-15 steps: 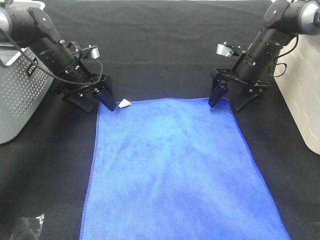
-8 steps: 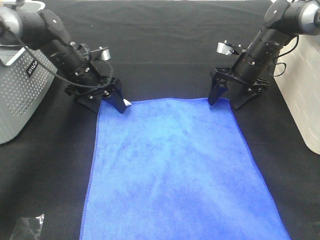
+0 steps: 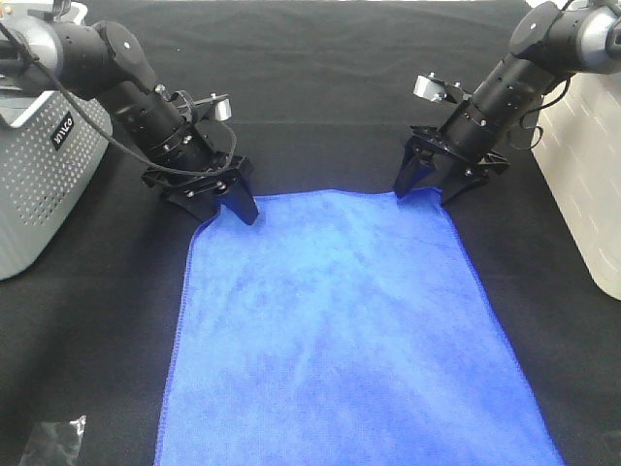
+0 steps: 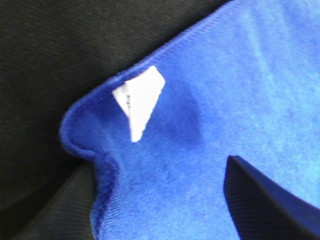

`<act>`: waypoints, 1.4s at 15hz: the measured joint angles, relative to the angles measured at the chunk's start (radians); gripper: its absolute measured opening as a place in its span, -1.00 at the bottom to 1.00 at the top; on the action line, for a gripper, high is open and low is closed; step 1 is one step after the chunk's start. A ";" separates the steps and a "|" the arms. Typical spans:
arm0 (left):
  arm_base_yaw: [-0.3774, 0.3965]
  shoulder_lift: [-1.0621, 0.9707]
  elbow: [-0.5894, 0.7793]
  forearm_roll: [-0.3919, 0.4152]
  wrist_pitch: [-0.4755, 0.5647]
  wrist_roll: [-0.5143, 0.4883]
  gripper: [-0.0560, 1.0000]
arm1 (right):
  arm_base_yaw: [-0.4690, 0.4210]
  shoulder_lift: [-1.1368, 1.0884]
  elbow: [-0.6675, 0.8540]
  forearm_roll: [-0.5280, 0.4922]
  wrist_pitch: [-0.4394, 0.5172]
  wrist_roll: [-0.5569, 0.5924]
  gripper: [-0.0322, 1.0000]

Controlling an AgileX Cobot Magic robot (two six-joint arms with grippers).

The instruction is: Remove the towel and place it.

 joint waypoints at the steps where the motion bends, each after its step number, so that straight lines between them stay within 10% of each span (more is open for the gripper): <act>1: -0.002 0.000 0.000 0.008 -0.003 -0.011 0.33 | 0.000 0.001 0.000 -0.009 -0.015 0.000 0.25; 6: -0.004 0.000 0.000 0.019 -0.009 -0.014 0.24 | 0.000 0.001 0.000 -0.029 -0.019 -0.008 -0.30; 9: -0.004 0.007 0.000 0.039 -0.042 -0.032 -0.45 | 0.000 0.001 0.000 -0.053 -0.019 -0.013 -0.89; 11: -0.004 0.013 0.000 0.040 -0.061 -0.025 -0.86 | 0.000 0.001 0.000 -0.063 -0.019 -0.018 -0.94; 21: -0.011 0.017 -0.168 0.120 -0.072 -0.017 -0.89 | 0.000 0.004 -0.151 -0.074 -0.016 -0.019 -0.94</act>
